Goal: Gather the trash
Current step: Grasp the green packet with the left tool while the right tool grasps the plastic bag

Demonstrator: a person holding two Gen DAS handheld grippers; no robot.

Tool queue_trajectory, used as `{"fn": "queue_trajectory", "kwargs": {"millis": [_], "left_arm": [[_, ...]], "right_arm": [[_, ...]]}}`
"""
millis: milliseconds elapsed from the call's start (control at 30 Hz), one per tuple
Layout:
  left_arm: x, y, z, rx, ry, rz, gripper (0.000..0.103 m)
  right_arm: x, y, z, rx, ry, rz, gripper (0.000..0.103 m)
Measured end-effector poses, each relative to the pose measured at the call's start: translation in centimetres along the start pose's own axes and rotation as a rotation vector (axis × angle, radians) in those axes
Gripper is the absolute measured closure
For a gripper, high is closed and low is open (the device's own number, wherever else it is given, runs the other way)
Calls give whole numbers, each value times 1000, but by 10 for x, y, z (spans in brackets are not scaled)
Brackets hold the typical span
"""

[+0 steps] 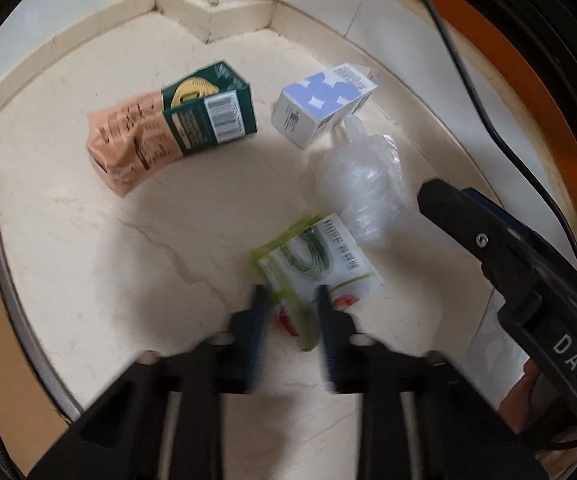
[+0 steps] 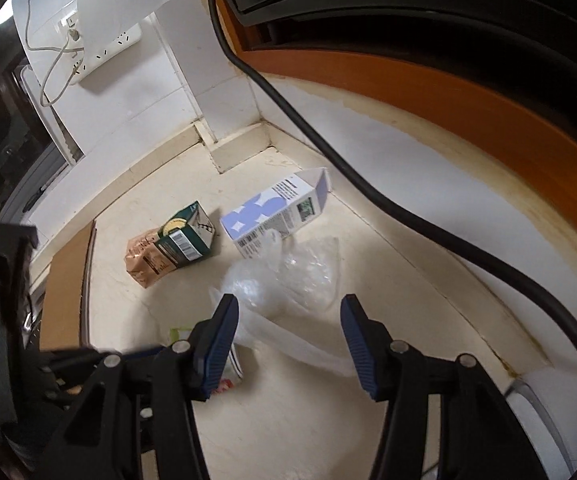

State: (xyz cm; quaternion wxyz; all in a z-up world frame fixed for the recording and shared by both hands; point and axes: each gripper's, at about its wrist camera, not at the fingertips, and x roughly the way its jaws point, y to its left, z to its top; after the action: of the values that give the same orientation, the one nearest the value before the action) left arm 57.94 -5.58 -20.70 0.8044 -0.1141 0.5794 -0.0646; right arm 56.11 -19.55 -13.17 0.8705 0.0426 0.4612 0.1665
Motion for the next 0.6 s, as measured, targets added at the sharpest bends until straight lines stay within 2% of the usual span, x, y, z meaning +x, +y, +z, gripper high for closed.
{"fn": "queue_trajectory", "kwargs": {"millis": [100,200,433,600], "left_arm": [[-1,6,-5,-20,-23,-15,90],[-6,11,-14,-12,-33,49,91],[-28,31,-28,-26,-83,127,95],[-45,43,-32,-45,-113,144,95]], "right_arm": [[10,6,2,-5,9,9,49],[23,9,3,-12,24,11,49],[56,14,1,-2,80,21,50],[63,17,-6,-4,81,15,66]]}}
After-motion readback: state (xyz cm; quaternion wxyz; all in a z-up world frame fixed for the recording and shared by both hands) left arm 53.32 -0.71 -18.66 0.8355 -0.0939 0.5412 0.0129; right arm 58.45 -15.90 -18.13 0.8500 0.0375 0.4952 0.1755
